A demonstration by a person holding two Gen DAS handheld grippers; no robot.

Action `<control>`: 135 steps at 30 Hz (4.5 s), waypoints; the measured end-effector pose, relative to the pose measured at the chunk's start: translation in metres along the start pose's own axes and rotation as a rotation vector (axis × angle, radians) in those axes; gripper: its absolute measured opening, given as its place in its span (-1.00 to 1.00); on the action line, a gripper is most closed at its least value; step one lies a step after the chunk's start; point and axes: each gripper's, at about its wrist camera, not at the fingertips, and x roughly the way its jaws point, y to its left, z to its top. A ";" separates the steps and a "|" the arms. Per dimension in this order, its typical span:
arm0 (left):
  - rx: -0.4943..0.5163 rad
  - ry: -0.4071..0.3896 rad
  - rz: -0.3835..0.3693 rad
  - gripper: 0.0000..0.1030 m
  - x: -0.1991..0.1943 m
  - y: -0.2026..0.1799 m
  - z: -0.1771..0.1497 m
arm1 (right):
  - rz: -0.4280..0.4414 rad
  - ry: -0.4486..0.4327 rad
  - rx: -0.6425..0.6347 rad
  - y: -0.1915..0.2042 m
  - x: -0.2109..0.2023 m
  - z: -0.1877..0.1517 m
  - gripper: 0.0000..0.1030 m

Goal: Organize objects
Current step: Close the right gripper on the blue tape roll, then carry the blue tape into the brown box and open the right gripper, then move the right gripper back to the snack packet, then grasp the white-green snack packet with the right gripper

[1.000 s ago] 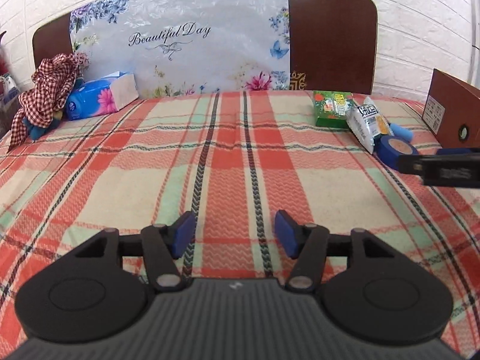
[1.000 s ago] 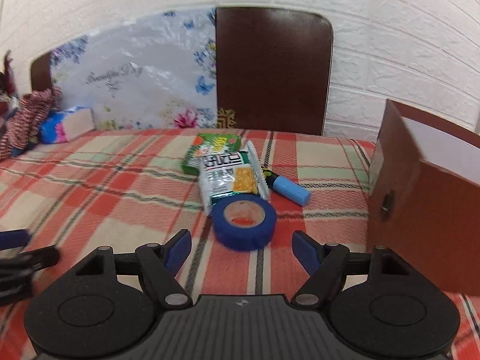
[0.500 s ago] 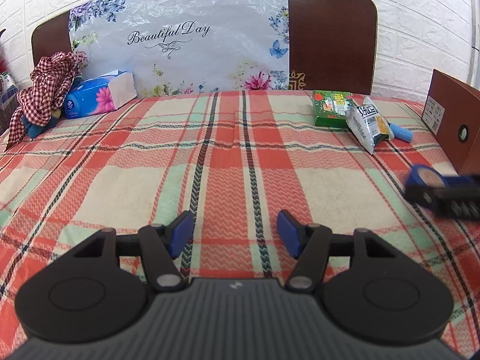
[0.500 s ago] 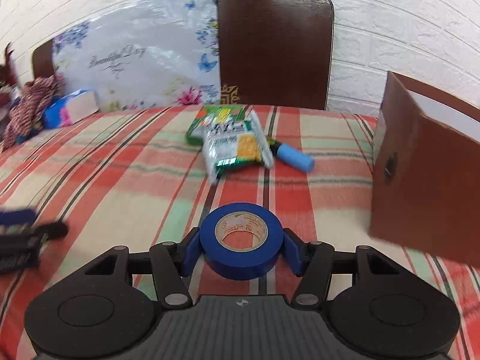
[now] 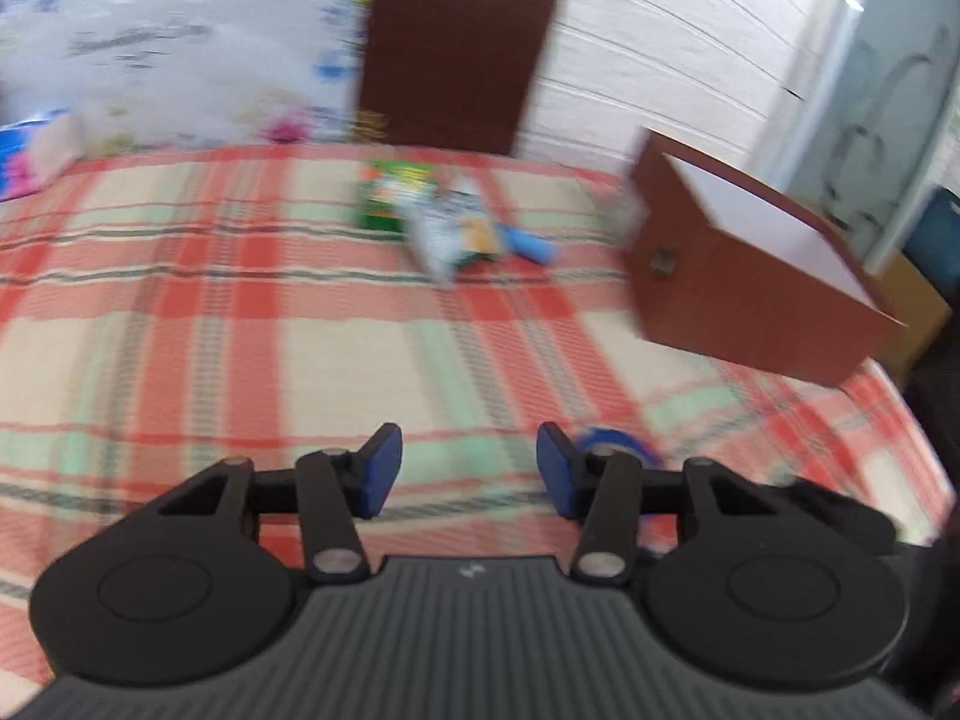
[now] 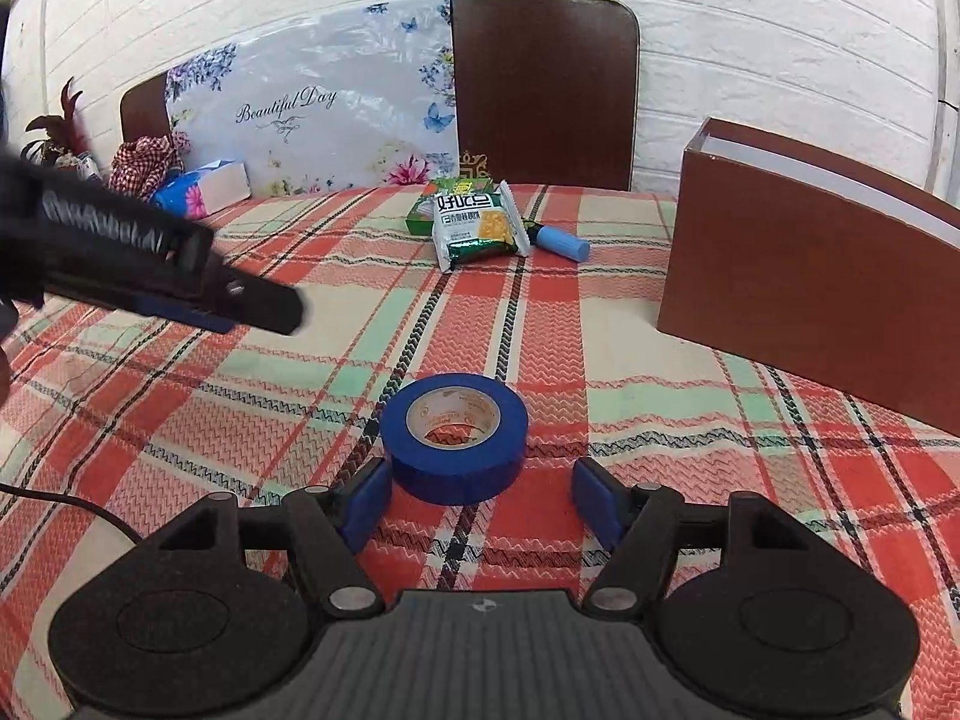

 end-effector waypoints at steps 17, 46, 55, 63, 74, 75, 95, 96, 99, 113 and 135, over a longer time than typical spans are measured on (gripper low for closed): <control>-0.051 0.215 -0.033 -0.47 0.049 -0.036 -0.004 | 0.053 0.015 -0.107 0.003 0.013 0.008 0.07; 0.287 0.035 -0.261 -0.60 0.062 -0.240 0.099 | -0.315 -0.298 -0.003 -0.158 -0.068 0.060 0.08; 0.274 0.099 -0.284 -0.56 0.152 -0.297 0.138 | -0.388 -0.219 0.009 -0.237 -0.033 0.076 0.10; 0.273 0.121 -0.263 -0.40 0.164 -0.295 0.127 | -0.372 -0.269 0.109 -0.241 -0.050 0.054 0.24; 0.316 0.048 -0.207 -0.39 0.103 -0.274 0.109 | -0.357 -0.309 0.123 -0.206 -0.066 0.042 0.25; 0.313 0.040 -0.197 -0.39 0.097 -0.269 0.107 | -0.367 -0.311 0.120 -0.204 -0.065 0.041 0.25; 0.249 -0.002 0.090 -0.32 0.043 -0.149 0.074 | -0.265 -0.239 0.183 -0.136 -0.070 0.047 0.25; 0.241 -0.003 0.104 -0.32 0.041 -0.141 0.073 | -0.259 -0.238 0.168 -0.127 -0.069 0.048 0.25; 0.220 0.000 0.142 -0.27 0.037 -0.117 0.069 | -0.229 -0.232 0.138 -0.107 -0.064 0.052 0.25; 0.039 -0.024 0.345 -0.14 0.038 0.041 0.041 | -0.073 -0.132 -0.002 -0.021 -0.011 0.069 0.25; 0.011 -0.193 0.364 0.23 0.062 0.099 -0.003 | -0.030 -0.032 -0.092 0.005 0.172 0.120 -0.01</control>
